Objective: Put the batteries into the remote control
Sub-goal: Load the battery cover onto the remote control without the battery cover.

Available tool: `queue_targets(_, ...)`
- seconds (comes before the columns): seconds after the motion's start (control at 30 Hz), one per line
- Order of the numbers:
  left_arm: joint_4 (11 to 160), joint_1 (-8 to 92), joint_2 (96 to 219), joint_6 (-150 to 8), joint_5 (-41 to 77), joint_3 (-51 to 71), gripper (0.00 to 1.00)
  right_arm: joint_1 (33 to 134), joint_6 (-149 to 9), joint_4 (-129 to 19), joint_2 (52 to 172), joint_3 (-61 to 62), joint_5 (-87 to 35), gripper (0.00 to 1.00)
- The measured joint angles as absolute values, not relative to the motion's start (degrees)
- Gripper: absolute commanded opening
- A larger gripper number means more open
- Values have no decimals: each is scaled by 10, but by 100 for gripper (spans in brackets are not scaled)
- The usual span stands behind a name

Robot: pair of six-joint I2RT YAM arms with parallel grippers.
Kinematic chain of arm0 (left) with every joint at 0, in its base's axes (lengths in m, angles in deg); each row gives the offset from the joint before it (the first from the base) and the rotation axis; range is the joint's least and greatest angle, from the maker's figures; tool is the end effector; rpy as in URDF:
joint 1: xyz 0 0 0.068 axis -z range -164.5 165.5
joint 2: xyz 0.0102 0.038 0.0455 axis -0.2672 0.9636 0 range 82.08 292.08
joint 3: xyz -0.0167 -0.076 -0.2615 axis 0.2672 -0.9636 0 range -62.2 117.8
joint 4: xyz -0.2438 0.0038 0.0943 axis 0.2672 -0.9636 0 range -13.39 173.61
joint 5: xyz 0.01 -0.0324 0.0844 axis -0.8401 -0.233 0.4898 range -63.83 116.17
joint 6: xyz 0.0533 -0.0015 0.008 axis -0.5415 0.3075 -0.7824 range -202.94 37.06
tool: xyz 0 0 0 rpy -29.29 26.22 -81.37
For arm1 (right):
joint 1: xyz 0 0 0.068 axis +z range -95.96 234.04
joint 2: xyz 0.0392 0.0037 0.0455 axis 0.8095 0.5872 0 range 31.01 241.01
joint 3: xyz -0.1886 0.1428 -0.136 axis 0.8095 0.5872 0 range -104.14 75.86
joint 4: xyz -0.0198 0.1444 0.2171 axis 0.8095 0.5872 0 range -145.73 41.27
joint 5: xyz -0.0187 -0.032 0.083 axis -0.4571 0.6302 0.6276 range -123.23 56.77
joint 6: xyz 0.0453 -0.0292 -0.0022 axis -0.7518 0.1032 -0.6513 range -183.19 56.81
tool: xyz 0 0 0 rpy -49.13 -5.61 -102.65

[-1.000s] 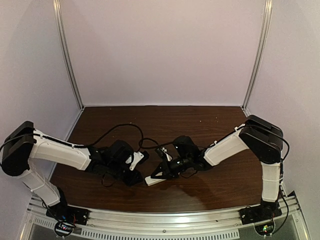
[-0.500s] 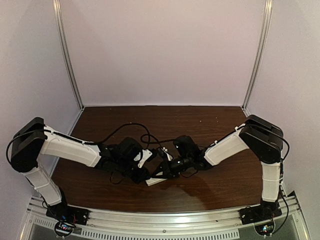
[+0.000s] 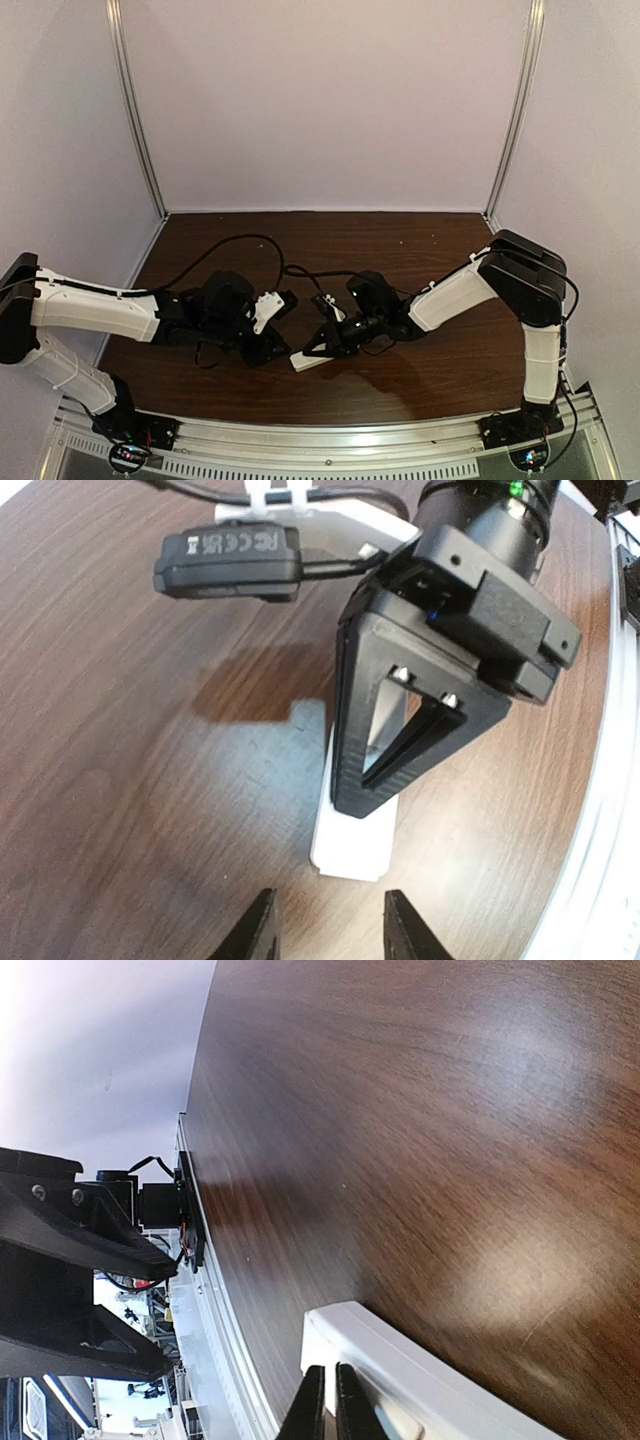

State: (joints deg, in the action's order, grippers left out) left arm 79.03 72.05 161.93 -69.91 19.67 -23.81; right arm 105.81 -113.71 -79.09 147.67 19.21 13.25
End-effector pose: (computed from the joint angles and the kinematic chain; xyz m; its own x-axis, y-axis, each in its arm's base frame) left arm 0.1470 -0.2298 0.1774 -0.5833 0.4765 -0.6579 0.7604 0.6051 -0.2359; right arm 0.2224 0.3239 0.1083 -0.9303 -0.3219 -0.1759 -0.2876 0.3424 0.8945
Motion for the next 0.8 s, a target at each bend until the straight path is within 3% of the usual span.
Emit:
queue_targets(0.3,777,721,1657,-696,231,-237,21,1058,-1139,-791,1476,192,133,7)
queue_targets(0.8,671,764,1764,-650,293,-155,15,1057,-1142,-790,1477,192,133,7)
